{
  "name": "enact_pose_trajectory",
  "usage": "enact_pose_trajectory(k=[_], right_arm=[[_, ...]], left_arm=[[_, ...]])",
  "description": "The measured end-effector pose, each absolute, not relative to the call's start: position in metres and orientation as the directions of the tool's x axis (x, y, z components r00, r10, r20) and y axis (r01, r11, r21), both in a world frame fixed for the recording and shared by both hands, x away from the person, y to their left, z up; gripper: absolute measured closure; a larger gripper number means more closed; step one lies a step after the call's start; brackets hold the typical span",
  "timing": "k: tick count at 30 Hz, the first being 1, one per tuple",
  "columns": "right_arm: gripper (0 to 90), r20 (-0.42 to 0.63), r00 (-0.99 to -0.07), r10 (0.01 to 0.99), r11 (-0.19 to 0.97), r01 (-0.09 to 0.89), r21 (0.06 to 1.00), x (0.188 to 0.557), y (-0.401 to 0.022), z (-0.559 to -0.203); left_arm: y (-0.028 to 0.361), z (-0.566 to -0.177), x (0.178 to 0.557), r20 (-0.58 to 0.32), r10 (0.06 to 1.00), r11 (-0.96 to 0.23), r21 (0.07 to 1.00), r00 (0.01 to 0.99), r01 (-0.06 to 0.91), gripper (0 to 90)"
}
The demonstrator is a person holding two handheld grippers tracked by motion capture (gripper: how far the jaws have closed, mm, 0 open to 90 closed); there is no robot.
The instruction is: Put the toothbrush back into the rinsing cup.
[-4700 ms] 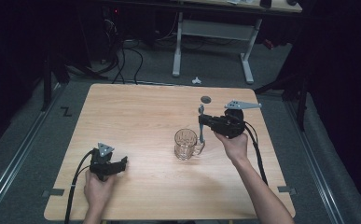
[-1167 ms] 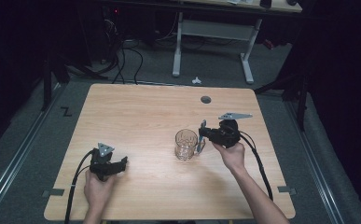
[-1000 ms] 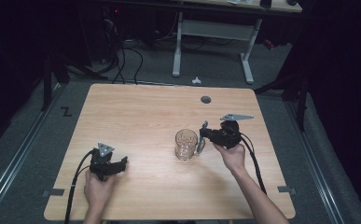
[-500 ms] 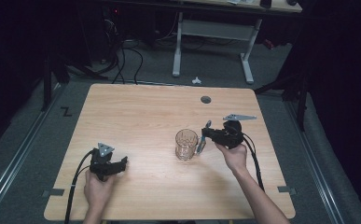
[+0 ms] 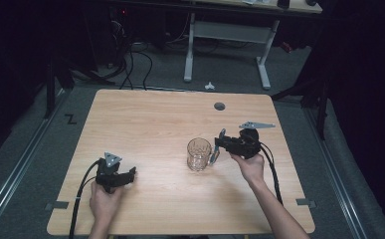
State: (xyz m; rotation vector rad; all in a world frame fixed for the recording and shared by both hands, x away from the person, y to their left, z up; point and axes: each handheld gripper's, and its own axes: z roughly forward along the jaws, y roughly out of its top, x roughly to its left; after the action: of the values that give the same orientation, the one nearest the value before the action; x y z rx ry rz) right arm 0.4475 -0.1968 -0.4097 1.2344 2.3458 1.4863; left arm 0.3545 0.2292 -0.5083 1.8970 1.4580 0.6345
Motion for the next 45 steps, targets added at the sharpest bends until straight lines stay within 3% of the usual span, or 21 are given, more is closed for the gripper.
enact_pose_trajectory(k=[6, 45], right_arm=[[61.4, 0.306, -0.671, 0.675, 0.196, 0.564, 0.802, 0.444, -0.198, -0.406], [60.5, 0.245, -0.668, 0.703, 0.191, 0.509, 0.84, 0.426, -0.224, -0.389]], left_arm=[[0.229, -0.508, 0.355, -0.013, 0.965, -0.167, 0.743, 0.263, 0.648, 23.4], [0.229, -0.508, 0.355, -0.013, 0.965, -0.167, 0.743, 0.263, 0.648, 23.4]])
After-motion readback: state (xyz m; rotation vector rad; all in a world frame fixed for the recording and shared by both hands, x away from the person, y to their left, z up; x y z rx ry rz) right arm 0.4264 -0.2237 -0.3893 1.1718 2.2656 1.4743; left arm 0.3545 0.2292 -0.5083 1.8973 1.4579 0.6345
